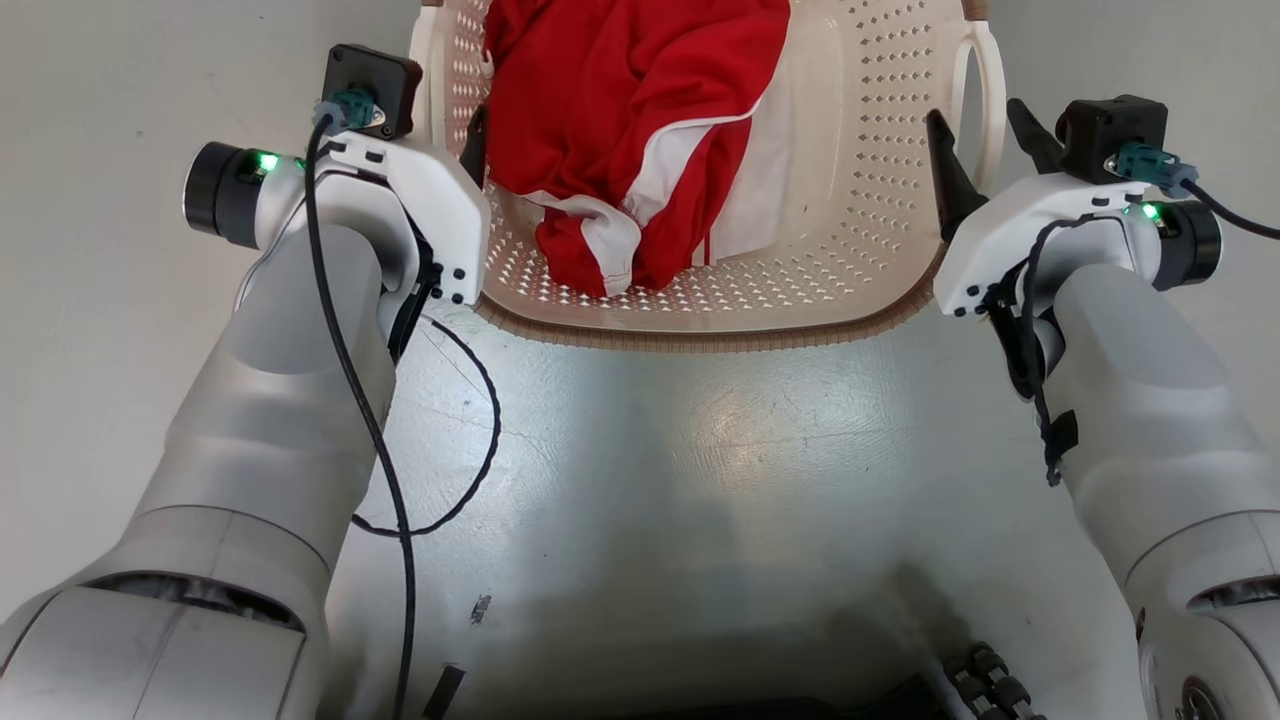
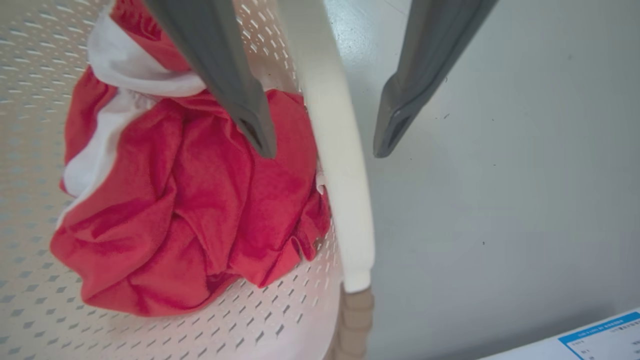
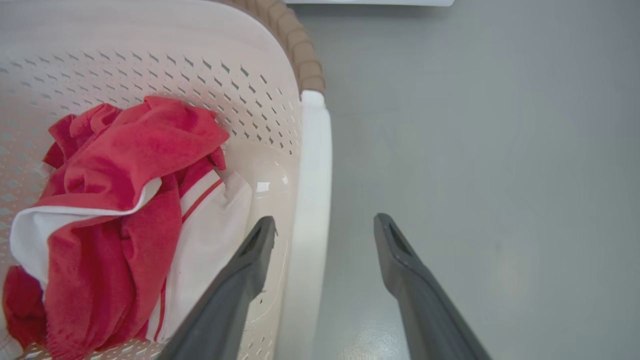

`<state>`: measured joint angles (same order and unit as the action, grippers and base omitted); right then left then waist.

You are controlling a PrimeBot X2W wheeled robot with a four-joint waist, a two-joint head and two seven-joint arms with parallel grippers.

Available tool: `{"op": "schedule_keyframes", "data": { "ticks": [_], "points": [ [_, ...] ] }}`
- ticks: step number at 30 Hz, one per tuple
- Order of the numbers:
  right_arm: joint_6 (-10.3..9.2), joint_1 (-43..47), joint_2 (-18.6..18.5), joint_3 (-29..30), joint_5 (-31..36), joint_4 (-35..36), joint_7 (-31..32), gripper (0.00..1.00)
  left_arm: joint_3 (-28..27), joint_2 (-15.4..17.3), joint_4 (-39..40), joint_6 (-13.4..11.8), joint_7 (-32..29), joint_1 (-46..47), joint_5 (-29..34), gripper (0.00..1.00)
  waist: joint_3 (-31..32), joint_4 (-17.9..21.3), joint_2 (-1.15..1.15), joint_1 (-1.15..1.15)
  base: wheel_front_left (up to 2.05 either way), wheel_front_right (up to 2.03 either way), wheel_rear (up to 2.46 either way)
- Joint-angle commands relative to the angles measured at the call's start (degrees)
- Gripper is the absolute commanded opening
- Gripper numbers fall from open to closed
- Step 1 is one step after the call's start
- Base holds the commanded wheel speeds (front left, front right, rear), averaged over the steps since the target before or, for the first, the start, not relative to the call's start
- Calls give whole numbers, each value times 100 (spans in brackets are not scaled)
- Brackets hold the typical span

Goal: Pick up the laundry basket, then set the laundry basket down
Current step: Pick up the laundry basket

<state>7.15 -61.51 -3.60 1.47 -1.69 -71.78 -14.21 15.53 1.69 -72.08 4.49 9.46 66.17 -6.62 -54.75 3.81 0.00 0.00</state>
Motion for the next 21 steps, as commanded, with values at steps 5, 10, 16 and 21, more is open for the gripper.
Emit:
{"op": "schedule_keyframes", "data": {
  "ticks": [5,10,16,21],
  "points": [
    [34,75,72,-178,-173,-60,-79,100,144,120,32,-21,-38,-18,-133,100,-26,17,0,0,0,0,0],
    [34,81,72,-249,-271,-76,-79,100,295,120,19,-53,-67,-28,-249,100,-26,19,0,0,0,0,0],
    [34,119,72,-298,-400,-83,-79,0,475,120,-12,-112,-131,-28,-315,0,5,-1,0,0,0,0,0],
    [34,219,72,-499,-545,-151,-12,0,604,120,-23,-182,-105,-70,-391,0,83,-35,0,0,0,0,0]
  ]
}}
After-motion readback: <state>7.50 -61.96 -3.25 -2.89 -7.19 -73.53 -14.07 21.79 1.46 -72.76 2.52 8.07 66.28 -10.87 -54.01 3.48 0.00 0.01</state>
